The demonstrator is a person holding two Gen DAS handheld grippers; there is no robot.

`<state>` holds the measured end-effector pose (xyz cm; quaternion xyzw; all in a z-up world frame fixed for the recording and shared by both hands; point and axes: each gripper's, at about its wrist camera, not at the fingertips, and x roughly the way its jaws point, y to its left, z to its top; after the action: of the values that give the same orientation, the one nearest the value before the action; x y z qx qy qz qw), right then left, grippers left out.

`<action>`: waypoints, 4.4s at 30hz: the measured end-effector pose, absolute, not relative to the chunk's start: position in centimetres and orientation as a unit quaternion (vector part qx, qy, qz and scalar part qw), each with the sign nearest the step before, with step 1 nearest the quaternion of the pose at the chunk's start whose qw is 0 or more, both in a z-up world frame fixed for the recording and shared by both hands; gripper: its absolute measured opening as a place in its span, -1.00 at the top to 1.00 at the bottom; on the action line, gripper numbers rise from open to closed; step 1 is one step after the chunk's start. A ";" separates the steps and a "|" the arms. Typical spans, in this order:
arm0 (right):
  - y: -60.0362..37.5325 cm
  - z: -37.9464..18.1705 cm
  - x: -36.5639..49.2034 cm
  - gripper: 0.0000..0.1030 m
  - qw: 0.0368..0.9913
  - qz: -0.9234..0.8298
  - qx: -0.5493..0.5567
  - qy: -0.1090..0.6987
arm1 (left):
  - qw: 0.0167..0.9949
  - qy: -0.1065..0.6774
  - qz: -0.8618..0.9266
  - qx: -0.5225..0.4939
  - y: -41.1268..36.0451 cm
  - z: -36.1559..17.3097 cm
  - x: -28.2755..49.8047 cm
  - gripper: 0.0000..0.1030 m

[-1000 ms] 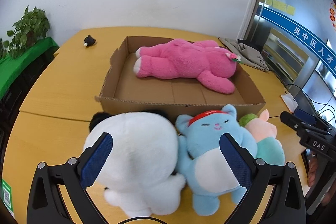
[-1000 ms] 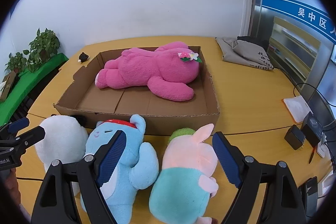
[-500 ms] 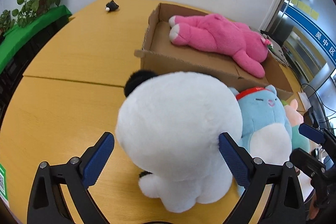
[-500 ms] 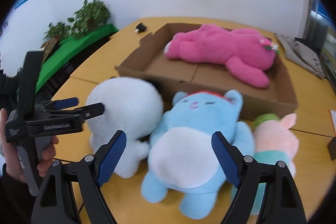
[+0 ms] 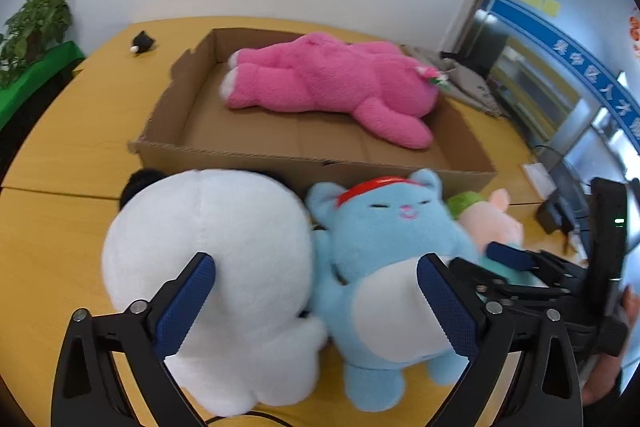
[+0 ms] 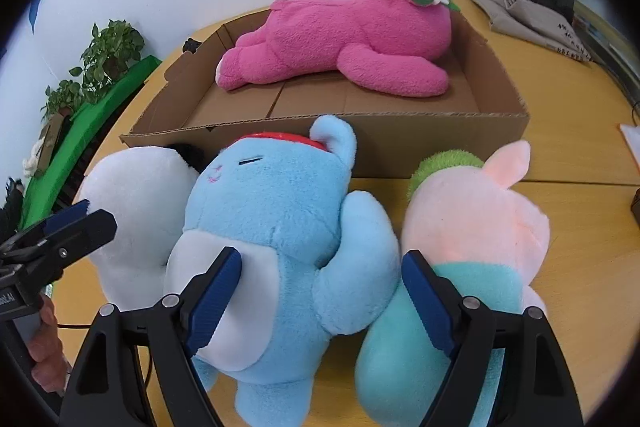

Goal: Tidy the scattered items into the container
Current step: 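Close both tools on the sides of the blue cat plush, then lift the blue cat plush with both tools and carry it over the box, then lower the blue cat beside the pink bear and open both tools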

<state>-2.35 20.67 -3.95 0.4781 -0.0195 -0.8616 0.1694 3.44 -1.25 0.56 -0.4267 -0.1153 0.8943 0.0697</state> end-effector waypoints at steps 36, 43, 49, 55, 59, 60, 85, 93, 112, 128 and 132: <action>16.7 -4.5 1.9 -0.90 0.225 -0.826 0.516 -0.010 | 0.186 -0.212 0.788 -0.547 2.1 -6.5 -0.3 -0.61; 16.2 -5.1 2.1 -0.82 0.213 -0.828 0.518 -0.021 | 0.180 -0.228 0.786 -0.546 1.5 -6.5 -0.1 -0.48; 15.7 -4.4 2.9 -0.46 0.202 -0.834 0.514 -0.008 | 0.175 -0.220 0.790 -0.545 1.8 -6.0 0.3 -0.40; 15.0 -1.7 4.3 0.38 0.222 -0.848 0.481 0.010 | 0.173 -0.211 0.790 -0.550 2.2 -5.6 1.0 -0.31; 14.1 -2.4 4.1 0.22 0.219 -0.847 0.482 0.039 | 0.177 -0.207 0.788 -0.552 2.2 -6.0 1.1 -0.34; 14.4 -2.5 3.9 0.07 0.220 -0.846 0.484 0.025 | 0.181 -0.210 0.787 -0.551 2.0 -6.1 1.0 -0.36; 16.2 -8.2 2.1 -0.66 0.287 -0.776 0.548 -0.121 | 0.195 -0.229 0.782 -0.547 0.9 -6.9 0.1 -0.65; 16.8 -6.7 2.4 -0.18 0.297 -0.786 0.534 -0.100 | 0.212 -0.235 0.779 -0.541 1.0 -6.1 0.3 -0.42; 13.5 6.9 -3.2 -0.15 0.390 -0.846 0.358 -0.060 | 0.177 -0.129 0.892 -0.396 -3.1 11.5 -5.2 -0.38; 1.5 -1.0 -23.2 -0.17 0.411 -0.769 0.480 -0.101 | 0.111 -0.138 0.842 -0.510 -13.4 0.6 -23.1 -0.40; 0.0 -3.7 -25.1 -0.24 0.394 -0.757 0.513 -0.097 | 0.120 -0.142 0.836 -0.517 -13.7 -1.9 -23.9 -0.48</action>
<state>-25.12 -0.01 -3.68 0.5128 -0.0972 -0.7567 0.3937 -23.89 -13.73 -1.85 -0.5165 -0.1421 0.8358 0.1200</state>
